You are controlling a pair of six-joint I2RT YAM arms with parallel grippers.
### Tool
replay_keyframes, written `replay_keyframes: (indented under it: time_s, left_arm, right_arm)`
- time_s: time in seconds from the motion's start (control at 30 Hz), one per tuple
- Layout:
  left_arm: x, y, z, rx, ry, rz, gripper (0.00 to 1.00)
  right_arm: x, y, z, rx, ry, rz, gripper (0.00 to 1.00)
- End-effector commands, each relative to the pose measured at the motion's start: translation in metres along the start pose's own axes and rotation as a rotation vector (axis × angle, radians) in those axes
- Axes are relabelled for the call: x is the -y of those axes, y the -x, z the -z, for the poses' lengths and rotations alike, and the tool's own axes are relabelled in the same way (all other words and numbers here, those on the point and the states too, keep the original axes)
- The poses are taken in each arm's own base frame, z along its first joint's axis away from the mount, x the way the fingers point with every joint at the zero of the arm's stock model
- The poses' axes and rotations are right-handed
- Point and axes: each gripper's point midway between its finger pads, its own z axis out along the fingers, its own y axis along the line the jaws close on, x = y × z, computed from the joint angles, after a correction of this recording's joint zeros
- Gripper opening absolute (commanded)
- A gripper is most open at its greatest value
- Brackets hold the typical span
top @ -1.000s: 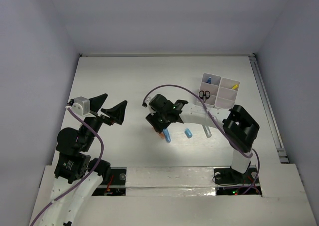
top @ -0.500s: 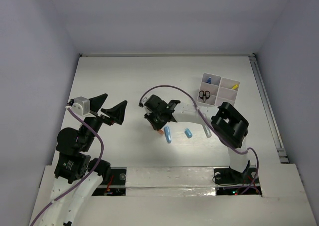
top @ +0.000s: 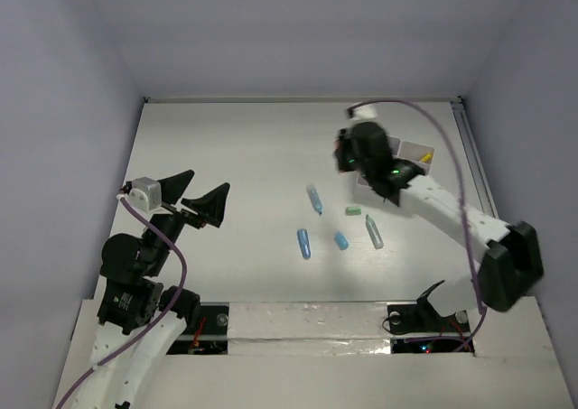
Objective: Sort the stationery into containers
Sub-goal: Pick up the stationery from the center of the board, then place the stationery in the storage box.
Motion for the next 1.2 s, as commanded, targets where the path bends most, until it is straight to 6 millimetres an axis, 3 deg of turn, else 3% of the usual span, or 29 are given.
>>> replay_keyframes:
  time_s: [0.0, 0.03, 0.07, 0.13, 0.27, 0.63, 1.17]
  left_arm:
    - [0.01, 0.025, 0.004, 0.082, -0.037, -0.003, 0.99]
    - [0.01, 0.026, 0.004, 0.085, -0.036, -0.002, 0.99]
    - [0.01, 0.027, 0.005, 0.087, -0.036, -0.004, 0.99]
    - [0.012, 0.026, 0.005, 0.086, -0.045, -0.001, 0.99]
    - [0.014, 0.027, 0.006, 0.087, -0.054, 0.001, 0.99]
    - [0.014, 0.027, 0.007, 0.088, -0.05, 0.002, 0.99]
    - [0.014, 0.022, 0.003, 0.068, -0.054, 0.004, 0.99]
  right_arm:
    - [0.104, 0.053, 0.042, 0.288, -0.266, -0.246, 0.03]
    - [0.138, 0.054, 0.052, 0.329, -0.35, -0.289, 0.03]
    - [0.154, 0.043, 0.057, 0.347, -0.396, -0.312, 0.03]
    - [0.19, 0.048, 0.084, 0.437, -0.51, -0.358, 0.03]
    - [0.23, 0.03, 0.096, 0.474, -0.624, -0.408, 0.03]
    - [0.262, 0.005, 0.077, 0.461, -0.737, -0.458, 0.01]
    - [0.271, -0.014, 0.055, 0.449, -0.775, -0.501, 0.01]
